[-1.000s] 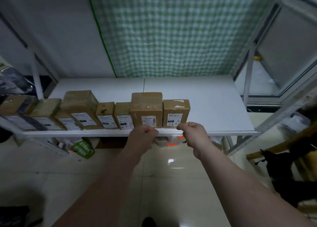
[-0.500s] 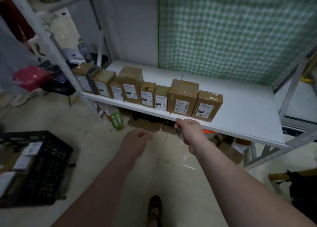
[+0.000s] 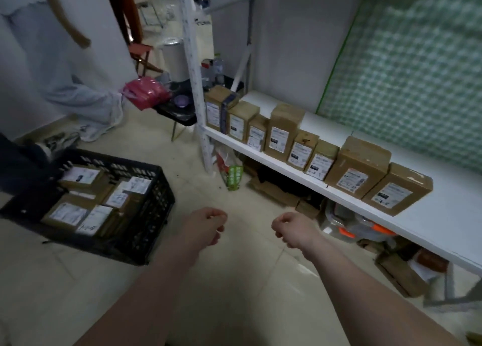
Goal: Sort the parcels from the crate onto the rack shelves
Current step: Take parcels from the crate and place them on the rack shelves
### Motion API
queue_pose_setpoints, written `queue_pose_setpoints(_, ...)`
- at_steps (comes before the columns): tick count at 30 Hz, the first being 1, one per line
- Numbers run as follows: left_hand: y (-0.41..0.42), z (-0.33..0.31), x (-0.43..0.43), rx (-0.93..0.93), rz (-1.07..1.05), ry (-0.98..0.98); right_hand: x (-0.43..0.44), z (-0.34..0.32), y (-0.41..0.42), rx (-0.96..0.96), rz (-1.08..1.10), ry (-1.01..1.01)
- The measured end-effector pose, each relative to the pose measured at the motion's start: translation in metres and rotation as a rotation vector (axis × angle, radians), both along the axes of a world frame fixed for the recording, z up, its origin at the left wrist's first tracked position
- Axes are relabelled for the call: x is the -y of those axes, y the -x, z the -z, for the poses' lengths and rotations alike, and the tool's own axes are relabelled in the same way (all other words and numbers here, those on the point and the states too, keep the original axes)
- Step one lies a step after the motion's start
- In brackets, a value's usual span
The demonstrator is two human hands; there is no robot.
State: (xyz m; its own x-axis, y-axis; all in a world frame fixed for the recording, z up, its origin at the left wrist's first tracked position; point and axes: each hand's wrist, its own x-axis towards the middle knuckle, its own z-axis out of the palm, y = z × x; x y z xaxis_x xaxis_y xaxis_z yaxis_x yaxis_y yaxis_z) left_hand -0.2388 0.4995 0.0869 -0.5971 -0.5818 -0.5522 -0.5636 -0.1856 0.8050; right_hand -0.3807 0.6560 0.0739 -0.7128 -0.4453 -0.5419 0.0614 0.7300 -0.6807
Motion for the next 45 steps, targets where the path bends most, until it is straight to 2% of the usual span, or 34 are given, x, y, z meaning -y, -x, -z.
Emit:
queue_pose_setpoints(5,-0.087,-0.001,0.110,0.080,-0.042,0.003,0.105,0.022,-0.057,-0.026,-0.125,-0.067)
queue_pose_setpoints(10,-0.175,0.001,0.207,0.172,-0.252,0.091,0.218,0.037,-0.137,-0.025,-0.362,-0.094)
queue_pose_setpoints(14,-0.224,0.010,0.259,0.231,-0.323,0.131,0.279,0.043,-0.178,-0.014,-0.526,-0.119)
queue_pose_setpoints(18,-0.251,0.030,0.292,0.269,-0.353,0.147,0.322,0.051,-0.185,-0.027,-0.600,-0.180)
queue_pose_setpoints(27,-0.247,0.067,0.378,0.345,-0.392,0.024,0.421,0.093,-0.157,0.100,-0.516,-0.241)
queue_pose_setpoints(35,-0.196,0.094,0.485,0.433,-0.376,0.029,0.522,0.116,-0.114,0.048,-0.619,-0.294)
queue_pose_setpoints(37,-0.184,0.102,0.500,0.432,-0.337,0.045,0.536,0.122,-0.101,0.023,-0.615,-0.329)
queue_pose_setpoints(45,-0.170,0.152,0.559,0.668,0.000,0.131,0.556,0.156,-0.089,0.019,-0.551,-0.453)
